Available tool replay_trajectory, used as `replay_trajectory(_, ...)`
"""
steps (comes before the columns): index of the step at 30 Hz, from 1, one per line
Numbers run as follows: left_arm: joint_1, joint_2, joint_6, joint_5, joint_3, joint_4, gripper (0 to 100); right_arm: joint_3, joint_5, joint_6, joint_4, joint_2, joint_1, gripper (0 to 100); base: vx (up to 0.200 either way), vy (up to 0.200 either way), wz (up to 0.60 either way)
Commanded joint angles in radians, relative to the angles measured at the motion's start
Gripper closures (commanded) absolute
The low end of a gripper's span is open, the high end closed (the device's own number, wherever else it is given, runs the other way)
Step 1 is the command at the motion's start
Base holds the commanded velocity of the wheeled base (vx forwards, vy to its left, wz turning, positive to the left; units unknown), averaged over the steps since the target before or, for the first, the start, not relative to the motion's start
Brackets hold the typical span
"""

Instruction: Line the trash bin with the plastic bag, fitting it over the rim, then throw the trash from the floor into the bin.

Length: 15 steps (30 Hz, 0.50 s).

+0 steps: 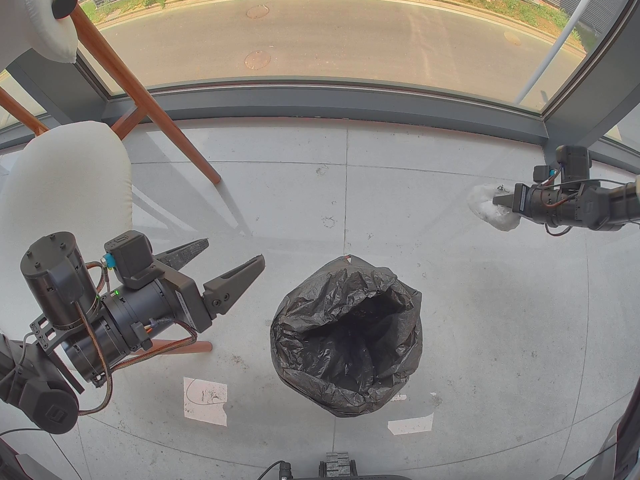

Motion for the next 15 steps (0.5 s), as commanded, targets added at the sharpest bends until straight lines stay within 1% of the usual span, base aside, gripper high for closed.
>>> replay_trajectory(1, 0.008, -0.006, -0.003, -0.001, -0.024, 0.001, 0, 0.429, 0.185, 0.047, 0.316, -0.625, 0.307, 100, 0.0, 0.0, 0.0)
replay_trajectory(2, 0.008, -0.006, -0.003, -0.001, -0.024, 0.001, 0, 0.429, 0.185, 0.047, 0.316, -0.625, 0.307, 100, 0.0, 0.0, 0.0)
replay_trajectory(3, 0.011, -0.014, 0.0, -0.001, -0.021, 0.0, 0, 0.484, 0.183, 0.041, 0.318, -0.644, 0.419, 100, 0.0, 0.0, 0.0)
replay_trajectory(6, 0.012, -0.023, -0.002, -0.001, -0.023, 0.0, 0, 0.542, 0.183, 0.043, 0.316, -0.644, 0.536, 100, 0.0, 0.0, 0.0)
replay_trajectory(9, 0.014, -0.024, 0.0, -0.001, -0.023, 0.0, 0, 0.562, 0.183, 0.04, 0.29, -0.633, 0.589, 100, 0.0, 0.0, 0.0)
replay_trajectory(10, 0.015, -0.024, 0.001, -0.001, -0.023, 0.0, 0, 0.564, 0.183, 0.04, 0.287, -0.631, 0.593, 100, 0.0, 0.0, 0.0)
replay_trajectory(11, 0.025, -0.024, 0.004, -0.002, -0.023, 0.0, 0, 0.574, 0.182, 0.043, 0.246, -0.61, 0.623, 100, 0.0, 0.0, 0.0)
replay_trajectory(15, 0.026, -0.024, 0.006, -0.002, -0.029, -0.002, 0, 0.587, 0.18, 0.05, 0.147, -0.576, 0.639, 100, 0.0, 0.0, 0.0)
